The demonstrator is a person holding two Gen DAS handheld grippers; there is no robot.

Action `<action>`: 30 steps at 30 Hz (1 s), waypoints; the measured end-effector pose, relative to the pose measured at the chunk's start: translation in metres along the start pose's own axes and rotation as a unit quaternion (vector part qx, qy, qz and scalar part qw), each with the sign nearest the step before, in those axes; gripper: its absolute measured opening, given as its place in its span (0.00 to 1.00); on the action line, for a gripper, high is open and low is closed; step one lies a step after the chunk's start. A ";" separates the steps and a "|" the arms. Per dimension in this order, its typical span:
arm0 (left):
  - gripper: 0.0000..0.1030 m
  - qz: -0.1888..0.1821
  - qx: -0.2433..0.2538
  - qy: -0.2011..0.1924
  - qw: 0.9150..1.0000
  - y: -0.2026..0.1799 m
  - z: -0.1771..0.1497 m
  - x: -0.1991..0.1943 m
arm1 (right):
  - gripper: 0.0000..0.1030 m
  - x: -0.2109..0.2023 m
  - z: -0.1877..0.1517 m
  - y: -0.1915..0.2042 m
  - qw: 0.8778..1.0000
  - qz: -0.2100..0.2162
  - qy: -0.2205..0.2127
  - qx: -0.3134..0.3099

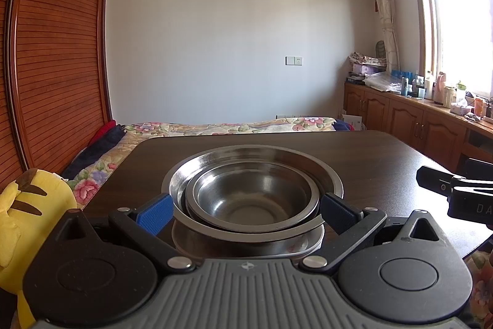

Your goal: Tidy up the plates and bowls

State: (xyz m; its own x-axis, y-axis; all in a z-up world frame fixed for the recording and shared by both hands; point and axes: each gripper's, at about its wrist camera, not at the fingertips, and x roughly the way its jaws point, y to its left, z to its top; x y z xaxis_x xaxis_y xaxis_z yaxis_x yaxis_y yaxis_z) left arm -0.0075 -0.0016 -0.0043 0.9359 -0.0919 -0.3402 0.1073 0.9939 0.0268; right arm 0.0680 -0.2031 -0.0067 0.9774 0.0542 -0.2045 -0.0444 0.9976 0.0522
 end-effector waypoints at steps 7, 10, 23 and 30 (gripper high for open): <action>1.00 0.000 0.000 0.000 1.000 0.000 0.000 0.000 | 1.00 0.001 0.000 0.000 1.000 -0.001 0.001 0.001; 1.00 0.000 0.000 0.000 1.000 0.000 0.000 0.000 | 1.00 0.001 0.000 0.000 1.000 -0.001 0.001 0.001; 1.00 0.001 0.001 0.003 1.000 0.001 -0.001 0.002 | 1.00 0.000 0.001 -0.002 1.000 -0.002 0.002 0.001; 1.00 0.001 0.001 0.003 1.000 0.001 -0.001 0.002 | 1.00 0.001 0.001 -0.003 1.000 -0.001 0.002 0.001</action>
State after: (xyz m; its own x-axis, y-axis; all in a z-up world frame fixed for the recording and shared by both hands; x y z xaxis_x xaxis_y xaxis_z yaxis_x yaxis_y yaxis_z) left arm -0.0058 -0.0004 -0.0058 0.9342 -0.0886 -0.3457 0.1052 0.9940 0.0296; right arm 0.0691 -0.2061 -0.0058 0.9765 0.0515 -0.2091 -0.0412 0.9977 0.0536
